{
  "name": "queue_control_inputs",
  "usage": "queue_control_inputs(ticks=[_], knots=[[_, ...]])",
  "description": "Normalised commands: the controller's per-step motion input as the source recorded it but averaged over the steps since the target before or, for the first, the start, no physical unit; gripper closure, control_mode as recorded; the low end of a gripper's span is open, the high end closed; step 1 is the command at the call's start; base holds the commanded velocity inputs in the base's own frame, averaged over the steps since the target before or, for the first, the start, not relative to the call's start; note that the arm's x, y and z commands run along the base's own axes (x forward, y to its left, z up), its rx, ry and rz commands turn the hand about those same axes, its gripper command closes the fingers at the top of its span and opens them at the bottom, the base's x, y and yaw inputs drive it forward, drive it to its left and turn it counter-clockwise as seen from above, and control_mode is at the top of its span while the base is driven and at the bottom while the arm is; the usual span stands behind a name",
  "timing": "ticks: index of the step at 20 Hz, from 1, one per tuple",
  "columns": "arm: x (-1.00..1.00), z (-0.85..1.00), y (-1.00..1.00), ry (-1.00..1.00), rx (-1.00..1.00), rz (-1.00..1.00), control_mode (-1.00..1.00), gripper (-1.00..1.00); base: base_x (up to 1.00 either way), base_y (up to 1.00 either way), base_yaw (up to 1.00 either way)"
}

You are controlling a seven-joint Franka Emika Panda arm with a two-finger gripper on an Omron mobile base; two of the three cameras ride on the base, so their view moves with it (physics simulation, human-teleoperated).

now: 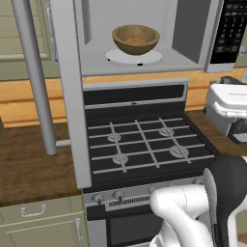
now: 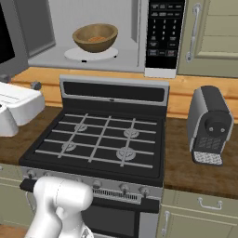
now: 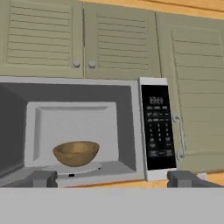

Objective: Open the microwave, place the bowl with waffle inside the microwave, then close the microwave door and turn it on.

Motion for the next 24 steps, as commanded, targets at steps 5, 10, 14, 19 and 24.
queue_control_inputs(ticks=[5,10,14,19,24], knots=[[-0.57,0.08,0.37,0.08,-0.19,-0.02,-1.0,-1.0,0.0,0.0,0.0],[-0.5,-0.11,0.13,0.2,0.01,0.0,-1.0,-1.0,0.0,0.0,0.0],[-0.78,-0.49,0.44,0.01,0.04,0.0,-1.0,-1.0,0.0,0.0,0.0],[-0.64,-0.37,0.57,-0.07,0.07,-0.04,-1.0,-1.0,0.0,0.0,0.0],[-0.47,-0.14,0.46,0.04,0.08,0.0,-1.0,-1.0,0.0,0.0,0.0]])
